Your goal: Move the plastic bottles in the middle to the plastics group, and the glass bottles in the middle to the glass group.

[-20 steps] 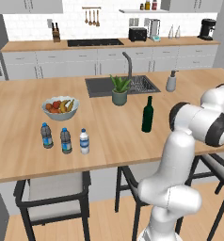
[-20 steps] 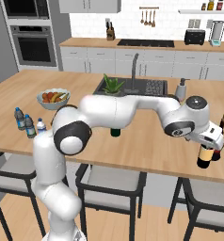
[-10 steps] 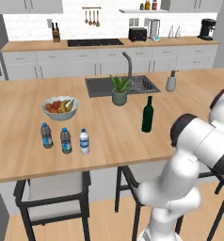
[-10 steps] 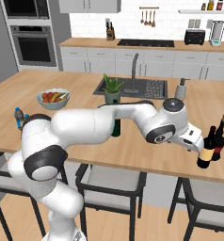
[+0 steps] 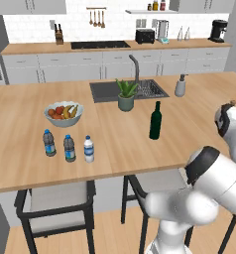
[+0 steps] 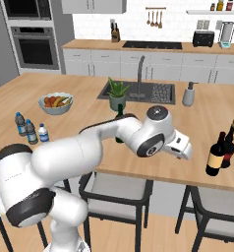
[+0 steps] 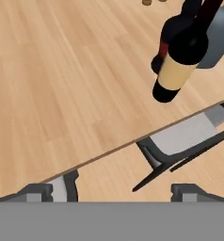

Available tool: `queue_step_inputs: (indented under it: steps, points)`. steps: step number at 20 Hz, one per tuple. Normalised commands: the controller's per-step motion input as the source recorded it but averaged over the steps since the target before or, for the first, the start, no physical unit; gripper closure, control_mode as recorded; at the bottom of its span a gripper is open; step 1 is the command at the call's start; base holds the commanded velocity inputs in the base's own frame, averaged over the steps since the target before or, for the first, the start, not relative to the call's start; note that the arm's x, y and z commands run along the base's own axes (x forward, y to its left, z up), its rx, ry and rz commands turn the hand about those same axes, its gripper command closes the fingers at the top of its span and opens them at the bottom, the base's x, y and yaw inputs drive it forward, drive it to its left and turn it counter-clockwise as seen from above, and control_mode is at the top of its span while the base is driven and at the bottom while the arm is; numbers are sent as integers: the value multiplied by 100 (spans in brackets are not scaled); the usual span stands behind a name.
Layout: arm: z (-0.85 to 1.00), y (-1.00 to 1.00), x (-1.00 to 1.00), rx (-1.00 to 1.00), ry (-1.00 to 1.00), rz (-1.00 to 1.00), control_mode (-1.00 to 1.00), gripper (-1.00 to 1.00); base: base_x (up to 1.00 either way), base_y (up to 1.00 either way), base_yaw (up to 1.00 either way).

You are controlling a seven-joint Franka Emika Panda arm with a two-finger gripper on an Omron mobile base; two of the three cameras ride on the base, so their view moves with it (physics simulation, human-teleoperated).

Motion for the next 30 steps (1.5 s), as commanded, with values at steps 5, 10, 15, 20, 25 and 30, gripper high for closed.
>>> queue_step_inputs:
  steps: [5, 10, 15, 20, 25, 30]
  points:
    - [1, 58, -3, 0, 0, 5, -100, -100, 0, 0, 0]
    - [30, 72, 0, -1, 1, 10, -100, -100, 0, 0, 0]
    - [51, 70, 0, -1, 1, 22, -100, -100, 0, 0, 0]
    - [37, 68, 0, 0, 0, 27, -100, -100, 0, 0, 0]
    - [22, 71, 2, -1, 1, 32, -100, -100, 0, 0, 0]
    - [9, 57, 14, -15, 11, 5, -100, -100, 0, 0, 0]
